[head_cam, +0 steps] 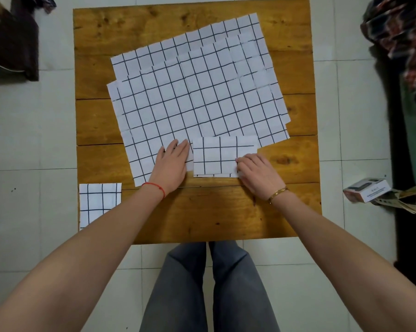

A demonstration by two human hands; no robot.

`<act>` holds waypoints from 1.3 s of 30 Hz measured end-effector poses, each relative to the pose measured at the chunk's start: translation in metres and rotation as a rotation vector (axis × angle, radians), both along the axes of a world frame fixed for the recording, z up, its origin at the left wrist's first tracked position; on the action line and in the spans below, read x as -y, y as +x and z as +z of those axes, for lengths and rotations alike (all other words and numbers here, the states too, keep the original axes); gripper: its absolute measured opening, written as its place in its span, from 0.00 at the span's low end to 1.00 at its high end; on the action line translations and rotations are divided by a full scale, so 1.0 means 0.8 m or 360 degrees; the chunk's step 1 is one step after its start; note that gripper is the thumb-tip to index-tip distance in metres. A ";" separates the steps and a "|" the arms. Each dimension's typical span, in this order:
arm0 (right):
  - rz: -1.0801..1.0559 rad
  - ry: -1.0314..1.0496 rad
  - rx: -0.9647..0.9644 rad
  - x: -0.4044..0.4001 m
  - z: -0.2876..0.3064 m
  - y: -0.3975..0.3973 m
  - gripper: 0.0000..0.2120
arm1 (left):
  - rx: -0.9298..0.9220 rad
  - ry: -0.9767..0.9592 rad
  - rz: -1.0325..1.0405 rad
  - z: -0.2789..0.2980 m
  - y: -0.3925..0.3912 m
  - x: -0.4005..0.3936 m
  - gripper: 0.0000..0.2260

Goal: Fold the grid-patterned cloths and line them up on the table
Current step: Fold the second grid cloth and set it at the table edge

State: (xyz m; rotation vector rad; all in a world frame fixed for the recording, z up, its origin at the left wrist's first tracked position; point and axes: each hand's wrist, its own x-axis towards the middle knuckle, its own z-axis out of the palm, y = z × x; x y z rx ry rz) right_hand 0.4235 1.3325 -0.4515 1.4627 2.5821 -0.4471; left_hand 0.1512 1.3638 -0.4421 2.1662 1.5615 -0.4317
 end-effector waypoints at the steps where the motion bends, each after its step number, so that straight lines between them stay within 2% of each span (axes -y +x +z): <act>1: 0.0004 -0.0007 0.0009 0.001 0.001 -0.001 0.10 | 0.0002 0.0027 0.0035 0.002 0.002 0.000 0.26; 4: -0.0082 0.0022 -0.0049 -0.001 0.005 -0.007 0.12 | 0.0069 0.0136 0.0114 0.008 0.015 -0.001 0.25; 7: -0.0270 0.0100 -0.0139 -0.015 0.009 -0.024 0.13 | 0.0094 0.0208 0.0028 0.010 0.029 -0.005 0.24; 12: -0.0537 -0.0075 0.0032 -0.044 0.007 -0.051 0.27 | -0.0011 0.0142 -0.0132 0.002 0.043 -0.013 0.27; 19: -0.0428 -0.0338 0.0170 -0.030 -0.007 -0.053 0.28 | -0.0183 0.0090 -0.0293 -0.011 0.032 -0.013 0.32; 28: -0.0377 -0.0204 0.0199 -0.029 0.004 -0.068 0.29 | -0.0226 0.0125 -0.0351 -0.020 0.023 -0.006 0.35; 32: -0.0291 -0.0261 0.0198 -0.041 -0.006 -0.100 0.30 | -0.0251 0.0149 -0.0350 -0.020 0.023 -0.005 0.34; 39: -0.0407 -0.0266 0.0274 -0.022 -0.015 -0.093 0.30 | -0.0255 0.0119 -0.0273 -0.023 0.020 -0.001 0.37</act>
